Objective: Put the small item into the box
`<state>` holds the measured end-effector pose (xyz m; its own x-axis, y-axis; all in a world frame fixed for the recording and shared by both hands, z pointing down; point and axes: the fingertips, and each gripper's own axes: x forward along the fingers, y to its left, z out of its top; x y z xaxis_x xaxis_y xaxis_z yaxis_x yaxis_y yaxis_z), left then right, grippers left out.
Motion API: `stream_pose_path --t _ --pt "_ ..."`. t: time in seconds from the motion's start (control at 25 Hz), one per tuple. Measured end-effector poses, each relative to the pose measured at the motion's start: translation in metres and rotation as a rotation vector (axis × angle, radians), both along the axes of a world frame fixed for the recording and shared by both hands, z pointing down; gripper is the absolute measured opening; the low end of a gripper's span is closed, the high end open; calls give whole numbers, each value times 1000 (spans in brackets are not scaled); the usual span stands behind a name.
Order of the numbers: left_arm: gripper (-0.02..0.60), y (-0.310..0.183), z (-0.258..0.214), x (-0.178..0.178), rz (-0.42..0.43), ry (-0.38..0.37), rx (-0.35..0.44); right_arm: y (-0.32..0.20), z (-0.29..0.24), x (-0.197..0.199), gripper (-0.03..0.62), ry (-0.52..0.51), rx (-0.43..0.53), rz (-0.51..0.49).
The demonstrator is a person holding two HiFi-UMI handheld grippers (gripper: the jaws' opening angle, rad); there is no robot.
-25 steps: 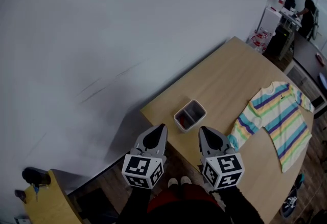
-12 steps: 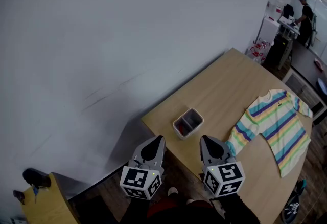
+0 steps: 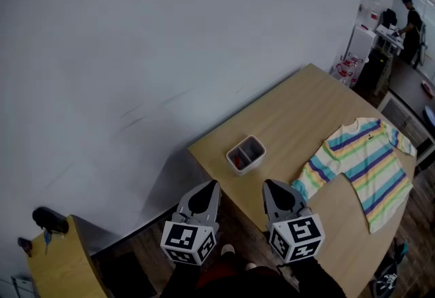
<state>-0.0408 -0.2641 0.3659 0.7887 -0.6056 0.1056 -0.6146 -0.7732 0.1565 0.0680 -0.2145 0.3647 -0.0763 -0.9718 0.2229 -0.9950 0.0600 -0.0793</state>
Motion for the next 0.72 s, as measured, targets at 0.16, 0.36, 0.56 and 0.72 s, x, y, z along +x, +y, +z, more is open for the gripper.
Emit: stream_pose_path --t 0.16,0.36,0.56,0.72 --pt "3 18 -4 -3 -15 -3 9 15 -3 -4 8 3 13 -20" --pt "3 39 -9 -9 -38 -9 27 34 -6 -7 8 7 28 -39" --pt "3 58 -11 -12 -56 -11 32 51 -8 -11 8 4 37 -59" --pt "3 72 -13 -15 -63 -14 41 63 -11 -15 8 -3 52 -70"
